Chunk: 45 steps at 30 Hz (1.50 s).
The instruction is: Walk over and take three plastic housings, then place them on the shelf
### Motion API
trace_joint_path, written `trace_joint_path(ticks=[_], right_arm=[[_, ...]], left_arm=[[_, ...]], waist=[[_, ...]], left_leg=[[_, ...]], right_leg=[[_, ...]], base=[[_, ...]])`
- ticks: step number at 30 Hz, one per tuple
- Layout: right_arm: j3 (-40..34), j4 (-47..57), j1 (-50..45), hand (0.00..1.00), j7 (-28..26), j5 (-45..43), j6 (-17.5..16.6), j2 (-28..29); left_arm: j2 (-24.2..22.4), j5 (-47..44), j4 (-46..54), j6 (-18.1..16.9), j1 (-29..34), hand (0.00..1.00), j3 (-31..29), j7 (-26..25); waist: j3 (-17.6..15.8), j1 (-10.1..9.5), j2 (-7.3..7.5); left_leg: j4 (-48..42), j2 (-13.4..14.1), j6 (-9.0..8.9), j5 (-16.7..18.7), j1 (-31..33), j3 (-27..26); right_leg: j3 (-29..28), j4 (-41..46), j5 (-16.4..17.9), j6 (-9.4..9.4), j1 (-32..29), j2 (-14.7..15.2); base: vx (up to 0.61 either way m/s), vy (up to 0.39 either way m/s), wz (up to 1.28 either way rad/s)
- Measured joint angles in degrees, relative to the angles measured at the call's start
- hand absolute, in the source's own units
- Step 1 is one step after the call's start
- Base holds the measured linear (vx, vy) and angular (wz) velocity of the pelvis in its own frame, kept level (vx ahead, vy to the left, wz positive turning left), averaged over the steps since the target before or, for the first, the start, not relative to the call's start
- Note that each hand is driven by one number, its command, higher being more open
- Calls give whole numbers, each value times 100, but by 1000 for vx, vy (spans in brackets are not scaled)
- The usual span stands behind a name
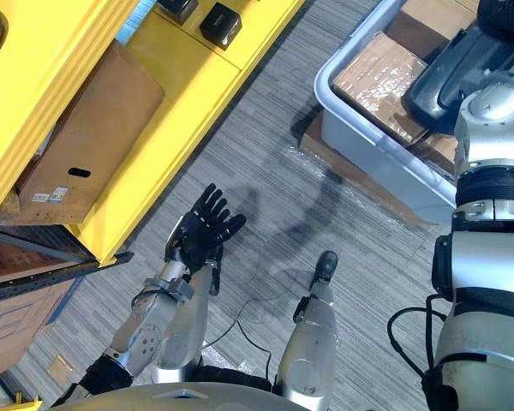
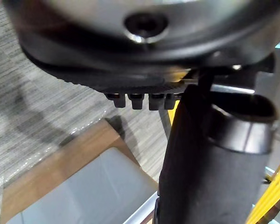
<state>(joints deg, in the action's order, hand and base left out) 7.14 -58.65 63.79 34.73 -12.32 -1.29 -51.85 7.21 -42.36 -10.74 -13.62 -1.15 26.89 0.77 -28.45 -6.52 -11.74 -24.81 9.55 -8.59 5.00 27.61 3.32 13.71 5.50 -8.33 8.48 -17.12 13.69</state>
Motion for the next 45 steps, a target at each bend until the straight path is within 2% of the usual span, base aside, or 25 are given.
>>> trace_joint_path(ticks=[4, 7, 12, 18, 19, 24, 28, 31, 34, 38, 41, 44, 45], right_arm=[[-18, -531, -6, 100, -108, -206, 434, 0], [-36, -694, -2, 100, -124, -230, 573, -62], [-26, -1111, 207, 100, -345, -327, 877, -253], [-157, -1311, 260, 100, -710, -645, 1283, -401], [-236, -1312, 254, 0, -770, -665, 1351, -511], [-258, -1311, 178, 0, -965, -598, 1570, -917], [-244, -1318, -105, 0, -935, -266, 1753, -1110], [-377, -1316, -237, 0, -825, -139, 1886, -1158], [-705, -1388, -305, 0, -677, -207, 2045, -1101], [-1287, -1367, -435, 0, -636, -816, 2030, -770], [-1473, -1412, -477, 0, -411, -888, 1956, -522], [-1617, -1522, -512, 0, -261, -888, 1870, -351], [-1614, -1526, -582, 0, -182, -864, 1742, -331]], left_arm=[[8, 3, -76, 0, 33, 100, 144, -15], [5, 8, -196, 0, 31, 100, 206, -59], [3, 0, -380, -6, 31, 100, 208, -161], [-37, -3, -507, -6, -89, 100, 298, -231], [-70, -3, -509, -6, -147, 100, 337, -257], [-223, -3, -738, -9, -396, 100, 380, -368], [-192, 0, -743, -9, -413, 100, 375, -441], [-164, 2, -739, -8, -412, 100, 347, -441], [-163, 4, -730, -7, -393, 100, 228, -435], [-121, 5, -523, -3, -263, 100, -112, -438], [65, 11, -33, -3, -63, 100, -359, -433], [287, 25, 337, 9, 170, 100, -656, -429], [379, 25, 453, 32, 289, 100, -759, -412]], waist=[[1, 32, -1], [3, 28, -5], [16, -125, -25], [54, -202, -80], [82, -264, -122], [205, -429, -295], [205, -511, -295], [205, -492, -295], [202, -475, -289], [188, -412, -270], [163, -387, -233], [-1, -288, 2], [-63, -249, 94]], left_leg=[[5, 15, -6, 4, 54, -17], [-8, 15, -4, 3, 165, -16], [-4, -3, 5, -7, 308, 2], [-38, -119, 39, -17, 534, 20], [-102, -127, 61, 7, 617, 38], [-192, -202, 123, 52, 809, 134], [-180, -209, 94, 73, 810, 186], [-187, -204, 74, 16, 785, 245], [-205, -183, 65, 9, 733, 262], [-224, -125, 61, 70, 460, 243], [-298, -42, 17, 145, 340, 314], [-129, -31, 28, 84, 98, 322], [-61, -32, 5, 47, -12, 321]], right_leg=[[-8, -80, -39, -17, -40, -21], [-9, -80, -65, -10, -148, -21], [1, -77, -77, -7, -275, -14], [27, -67, -110, 44, -461, 89], [39, -55, -114, 49, -510, 95], [135, -20, -117, 64, -594, 154], [205, 79, -31, 33, -605, 169], [269, 156, 30, 27, -587, 165], [328, 185, 31, 28, -529, 147], [377, 224, 38, 13, -264, 112], [508, 190, 117, -104, -33, 21], [581, 18, 136, -138, 236, -10], [599, -20, 134, -138, 338, -11]], base=[[13, 1, -4], [0, 0, 0], [3, 4, 2], [13, 26, 6], [-3, 34, 4], [-16, 27, 10], [-9, -2, 6], [38, -11, 6], [46, -10, 2], [7, -4, -3], [-50, -21, 1], [-44, -24, 8], [-1, -18, 8]])
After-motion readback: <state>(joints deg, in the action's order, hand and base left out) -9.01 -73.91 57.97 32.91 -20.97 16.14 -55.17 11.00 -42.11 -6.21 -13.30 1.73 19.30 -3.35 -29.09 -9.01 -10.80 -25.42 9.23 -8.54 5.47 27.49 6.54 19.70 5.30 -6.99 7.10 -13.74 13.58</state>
